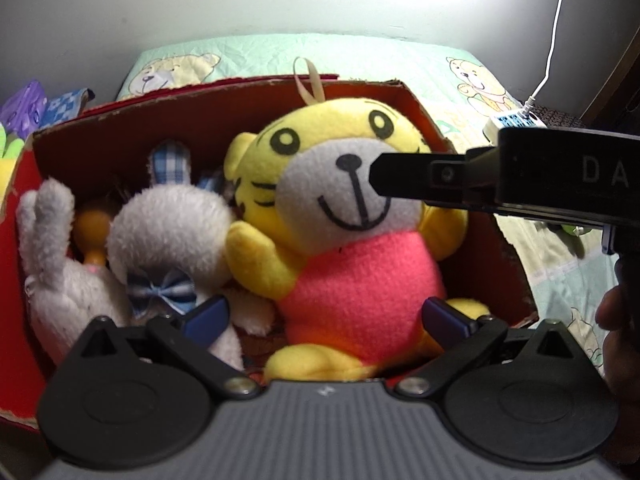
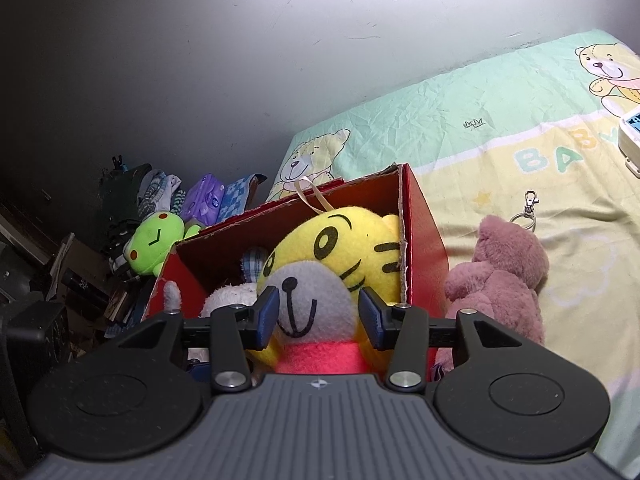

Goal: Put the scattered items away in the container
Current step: 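Lower the yellow tiger into the box beside the white bunny, then open the right gripper and withdraw it from the box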

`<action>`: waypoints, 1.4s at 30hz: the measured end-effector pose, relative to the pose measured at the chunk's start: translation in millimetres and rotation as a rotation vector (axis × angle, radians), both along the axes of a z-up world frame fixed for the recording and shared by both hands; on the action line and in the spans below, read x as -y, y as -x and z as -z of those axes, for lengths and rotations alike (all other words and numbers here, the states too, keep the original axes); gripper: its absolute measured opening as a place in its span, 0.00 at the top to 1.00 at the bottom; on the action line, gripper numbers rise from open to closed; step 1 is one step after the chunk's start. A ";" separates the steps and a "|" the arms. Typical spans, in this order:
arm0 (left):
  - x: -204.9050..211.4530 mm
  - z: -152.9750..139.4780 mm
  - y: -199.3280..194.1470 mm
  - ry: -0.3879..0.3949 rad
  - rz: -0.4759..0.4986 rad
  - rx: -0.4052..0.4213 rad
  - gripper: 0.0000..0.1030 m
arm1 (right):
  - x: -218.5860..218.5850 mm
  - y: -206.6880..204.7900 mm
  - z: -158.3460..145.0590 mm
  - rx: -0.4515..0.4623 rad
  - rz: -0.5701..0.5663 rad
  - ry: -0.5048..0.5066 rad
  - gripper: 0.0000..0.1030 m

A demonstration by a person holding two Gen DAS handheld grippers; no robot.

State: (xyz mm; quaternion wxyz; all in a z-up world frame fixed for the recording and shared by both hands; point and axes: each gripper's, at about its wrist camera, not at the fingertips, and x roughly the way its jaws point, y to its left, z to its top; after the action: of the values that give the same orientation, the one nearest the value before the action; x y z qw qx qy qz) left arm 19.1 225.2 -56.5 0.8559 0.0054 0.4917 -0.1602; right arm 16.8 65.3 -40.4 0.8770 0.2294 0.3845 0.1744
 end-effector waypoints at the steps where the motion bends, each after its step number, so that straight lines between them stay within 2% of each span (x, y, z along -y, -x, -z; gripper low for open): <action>1: 0.2 0.1 0.2 -0.002 -0.002 0.002 0.01 | 0.4 0.5 1.0 0.003 -0.001 -0.001 0.55; 10: -0.3 3.2 3.3 0.024 -0.036 0.025 0.00 | 3.6 5.6 6.7 0.045 -0.002 -0.027 0.56; 14: -1.4 5.5 2.7 0.049 -0.053 0.007 0.00 | 1.1 8.5 6.7 0.073 -0.019 -0.002 0.56; 19: -0.4 7.5 5.5 0.065 -0.081 0.005 0.00 | 4.9 8.2 7.6 0.069 -0.023 -0.027 0.56; 25: -5.7 14.4 -1.7 0.128 -0.109 -0.078 0.00 | 5.6 9.6 7.4 0.072 -0.027 -0.037 0.56; 38: -1.7 14.4 -0.5 0.126 -0.112 -0.065 0.00 | 3.8 12.5 7.7 0.095 -0.037 -0.016 0.56; 42: 2.7 10.3 2.1 0.094 -0.127 -0.042 0.01 | 4.8 14.2 6.7 0.078 -0.040 -0.024 0.56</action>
State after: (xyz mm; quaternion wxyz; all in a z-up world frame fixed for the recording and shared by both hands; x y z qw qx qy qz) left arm 17.0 222.5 -66.7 0.8530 -0.0695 0.5009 -0.1289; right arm 2.6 60.4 -47.1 0.8848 0.2254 0.3523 0.2053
